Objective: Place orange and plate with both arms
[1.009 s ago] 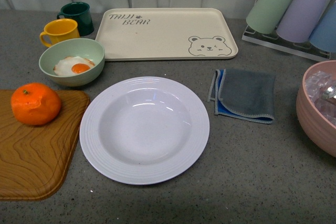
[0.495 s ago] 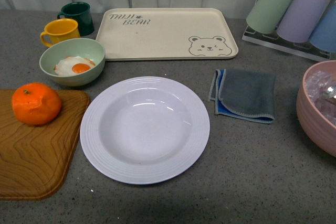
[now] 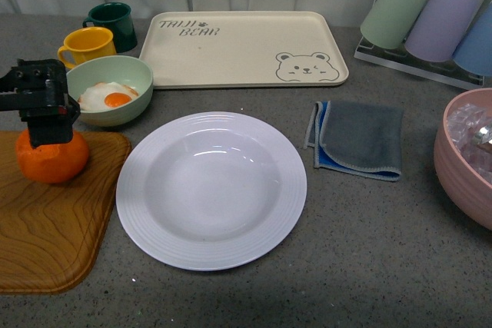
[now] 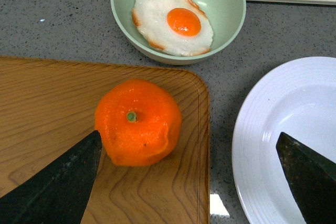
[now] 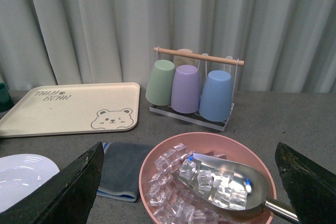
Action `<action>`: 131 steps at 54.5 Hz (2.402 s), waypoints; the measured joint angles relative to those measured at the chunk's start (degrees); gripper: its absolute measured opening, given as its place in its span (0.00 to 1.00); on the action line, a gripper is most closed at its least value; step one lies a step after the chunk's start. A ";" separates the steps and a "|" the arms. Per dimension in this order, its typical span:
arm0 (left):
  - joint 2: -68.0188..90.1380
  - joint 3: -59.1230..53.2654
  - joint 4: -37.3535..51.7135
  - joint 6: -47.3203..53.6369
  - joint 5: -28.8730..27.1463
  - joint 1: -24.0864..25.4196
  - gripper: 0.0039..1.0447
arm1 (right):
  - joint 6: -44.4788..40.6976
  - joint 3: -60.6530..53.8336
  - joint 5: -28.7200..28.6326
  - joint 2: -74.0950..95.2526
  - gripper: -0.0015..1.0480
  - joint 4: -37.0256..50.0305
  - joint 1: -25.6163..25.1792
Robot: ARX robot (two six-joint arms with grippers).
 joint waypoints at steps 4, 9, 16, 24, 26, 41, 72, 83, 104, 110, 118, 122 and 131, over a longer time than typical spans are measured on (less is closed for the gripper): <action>2.97 2.19 -0.61 0.15 -0.22 0.26 0.94 | 0.00 0.00 0.00 0.00 0.91 0.00 0.00; 7.26 5.09 -1.90 0.42 -0.66 1.11 0.94 | 0.00 0.00 0.00 0.00 0.91 0.02 0.00; 10.38 7.28 -3.08 1.42 -1.18 1.90 0.94 | 0.00 0.00 0.00 0.00 0.91 0.00 0.00; 12.92 9.92 -4.96 1.55 -1.07 2.75 0.94 | 0.00 0.00 0.00 0.00 0.91 0.00 0.00; 13.68 10.73 -5.53 1.62 -0.92 2.95 0.94 | -0.02 0.00 0.00 0.00 0.91 0.00 0.00; 17.55 12.81 -8.50 1.79 -0.70 3.34 0.94 | 0.00 0.00 0.00 0.00 0.91 0.02 0.00; 16.57 13.31 -9.57 1.46 -1.07 3.37 0.48 | 0.00 0.00 0.00 0.00 0.91 0.00 0.00; 9.22 11.10 -9.60 -2.32 0.07 -1.66 0.46 | 0.00 0.00 0.00 0.00 0.91 0.00 0.00; 14.93 13.79 -9.77 -5.77 -1.84 -17.99 0.46 | -0.02 0.00 0.00 0.00 0.91 0.02 0.00; 17.57 16.33 -10.23 -6.01 -3.08 -19.91 0.46 | 0.00 0.00 0.00 0.00 0.91 0.02 0.00; 19.98 18.12 -10.60 -6.23 -3.04 -21.11 0.46 | 0.00 0.00 0.02 0.00 0.91 0.00 0.00; 21.18 18.78 -11.21 -6.45 -2.82 -21.38 0.46 | 0.00 0.00 0.02 0.00 0.91 0.02 0.00; 22.91 18.91 -11.21 -6.56 -3.37 -21.46 0.46 | 0.00 0.00 0.02 0.00 0.91 0.02 0.00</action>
